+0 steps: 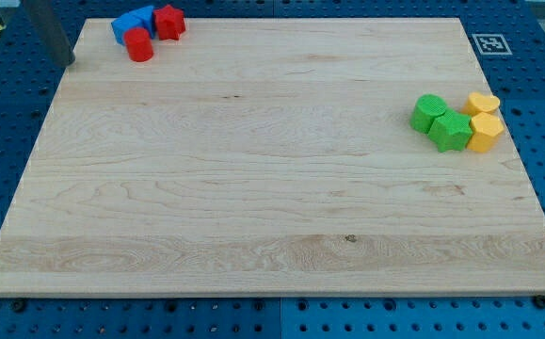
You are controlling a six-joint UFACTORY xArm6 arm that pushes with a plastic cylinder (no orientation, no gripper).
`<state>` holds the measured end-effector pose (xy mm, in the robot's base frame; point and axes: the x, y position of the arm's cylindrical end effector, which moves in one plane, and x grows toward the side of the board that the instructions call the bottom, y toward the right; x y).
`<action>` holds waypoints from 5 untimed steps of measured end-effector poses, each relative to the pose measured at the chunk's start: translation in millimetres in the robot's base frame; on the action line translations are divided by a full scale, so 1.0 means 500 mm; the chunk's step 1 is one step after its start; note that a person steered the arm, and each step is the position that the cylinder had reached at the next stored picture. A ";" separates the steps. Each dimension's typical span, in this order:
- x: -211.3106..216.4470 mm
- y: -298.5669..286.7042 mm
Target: Separate the red circle from the group of blocks
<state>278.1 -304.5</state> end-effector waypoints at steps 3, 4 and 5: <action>-0.047 0.141; -0.047 0.179; -0.047 0.224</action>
<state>254.7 -192.4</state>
